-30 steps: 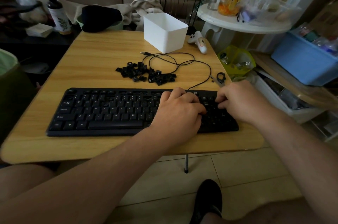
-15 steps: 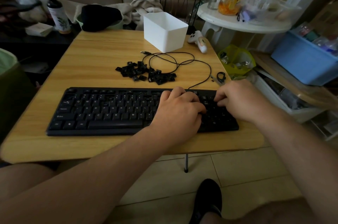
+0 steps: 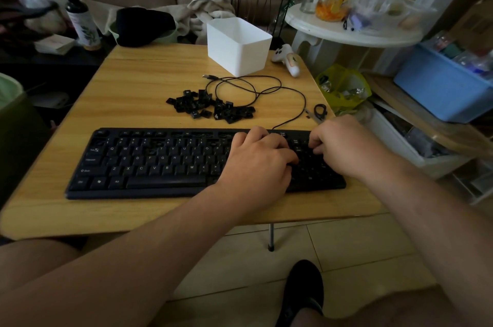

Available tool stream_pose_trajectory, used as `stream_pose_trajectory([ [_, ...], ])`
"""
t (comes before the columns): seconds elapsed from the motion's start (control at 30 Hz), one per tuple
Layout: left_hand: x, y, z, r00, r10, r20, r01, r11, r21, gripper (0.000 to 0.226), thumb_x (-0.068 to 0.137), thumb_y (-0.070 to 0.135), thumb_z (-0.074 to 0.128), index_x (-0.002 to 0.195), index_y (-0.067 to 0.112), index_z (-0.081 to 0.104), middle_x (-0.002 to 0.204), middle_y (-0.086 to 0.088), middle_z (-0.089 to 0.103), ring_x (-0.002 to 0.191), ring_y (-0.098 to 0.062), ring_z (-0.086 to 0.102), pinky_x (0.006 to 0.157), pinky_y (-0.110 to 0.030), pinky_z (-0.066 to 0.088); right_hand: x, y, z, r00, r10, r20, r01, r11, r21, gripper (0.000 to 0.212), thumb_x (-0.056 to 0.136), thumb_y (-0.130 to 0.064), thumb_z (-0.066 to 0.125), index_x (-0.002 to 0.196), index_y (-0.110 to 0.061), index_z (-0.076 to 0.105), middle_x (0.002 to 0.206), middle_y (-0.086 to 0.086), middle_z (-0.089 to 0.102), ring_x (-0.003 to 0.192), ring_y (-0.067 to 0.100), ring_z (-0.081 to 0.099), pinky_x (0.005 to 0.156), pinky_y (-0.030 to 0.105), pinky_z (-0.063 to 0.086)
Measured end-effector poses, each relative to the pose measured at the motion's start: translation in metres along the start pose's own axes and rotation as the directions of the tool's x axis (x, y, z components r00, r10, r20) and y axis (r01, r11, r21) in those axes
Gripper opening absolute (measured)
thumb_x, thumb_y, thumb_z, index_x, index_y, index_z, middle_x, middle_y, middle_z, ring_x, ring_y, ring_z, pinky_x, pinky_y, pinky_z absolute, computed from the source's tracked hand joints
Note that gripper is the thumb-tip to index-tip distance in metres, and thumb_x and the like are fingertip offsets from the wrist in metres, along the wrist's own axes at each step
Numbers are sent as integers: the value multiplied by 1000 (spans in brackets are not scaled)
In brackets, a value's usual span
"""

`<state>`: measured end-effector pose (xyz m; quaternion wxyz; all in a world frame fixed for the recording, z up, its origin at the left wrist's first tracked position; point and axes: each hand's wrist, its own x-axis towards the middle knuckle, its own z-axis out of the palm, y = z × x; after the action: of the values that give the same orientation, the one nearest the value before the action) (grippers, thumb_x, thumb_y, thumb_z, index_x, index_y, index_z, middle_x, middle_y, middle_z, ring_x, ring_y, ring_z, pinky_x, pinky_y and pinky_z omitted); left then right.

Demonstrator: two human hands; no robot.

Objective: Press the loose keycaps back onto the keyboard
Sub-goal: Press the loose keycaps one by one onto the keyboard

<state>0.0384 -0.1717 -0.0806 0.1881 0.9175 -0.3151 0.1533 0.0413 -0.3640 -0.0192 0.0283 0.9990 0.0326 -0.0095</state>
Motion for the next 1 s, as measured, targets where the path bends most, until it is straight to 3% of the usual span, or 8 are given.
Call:
stream_pose_trajectory([
  [0.1,1,0,1,1000,2,0,-2,1000,3,28,95,41,53,114,43,74,123,17,65,121,-23,48,95,-45,39,1,-3,0,1000,14,-3,-14,1000,-6,20,92,-7,70,99,-23,79,88,-3,64,84,13,58,65,24,42],
  [0.27,1,0,1,1000,0,4,0,1000,2,28,96,41,53,116,43,73,125,16,65,122,-23,48,95,-45,38,1,1,0,998,58,-19,-56,995,86,18,93,-10,73,101,-25,80,100,0,68,106,17,63,75,24,42],
  [0.4,-1,-1,1,1000,5,3,-5,1000,-1,28,96,40,53,115,43,74,123,16,65,121,-23,48,94,-45,39,1,2,5,999,37,10,-38,996,81,24,90,-5,73,94,-27,79,86,-6,64,84,12,61,68,25,46],
  [0.47,-1,-1,1,1000,8,0,-8,1000,-7,28,96,40,53,115,42,74,123,16,65,121,-23,48,94,-45,39,3,3,6,1000,24,14,-25,997,74,23,90,-7,74,93,-29,79,88,-7,67,87,11,62,71,25,47],
  [0.57,0,-2,0,1000,6,6,-6,1000,-21,28,96,40,54,116,43,73,123,17,64,121,-22,47,95,-44,38,3,12,2,996,84,-5,-80,964,253,13,92,-18,76,96,-31,78,96,-9,69,94,10,62,72,25,45],
  [0.7,0,-1,-1,1000,2,17,-2,1000,-28,27,97,41,55,116,43,73,123,18,64,122,-22,46,95,-44,37,1,24,-1,977,209,-41,-165,864,476,10,87,-21,81,85,-27,73,86,-5,69,81,12,63,65,29,50],
  [0.87,2,-2,-6,999,0,36,1,999,-32,26,99,41,53,115,44,73,123,21,66,122,-18,45,98,-43,34,4,18,2,977,213,21,-202,886,418,16,82,-26,86,77,-26,71,80,-6,68,77,11,63,60,28,44],
  [1.0,15,-16,-16,998,-36,43,36,999,-8,26,101,41,51,117,44,71,116,21,71,119,-16,52,99,-44,36,8,17,-1,978,203,38,-200,890,410,15,81,-28,87,77,-26,72,82,-5,70,78,10,63,63,30,49],
])
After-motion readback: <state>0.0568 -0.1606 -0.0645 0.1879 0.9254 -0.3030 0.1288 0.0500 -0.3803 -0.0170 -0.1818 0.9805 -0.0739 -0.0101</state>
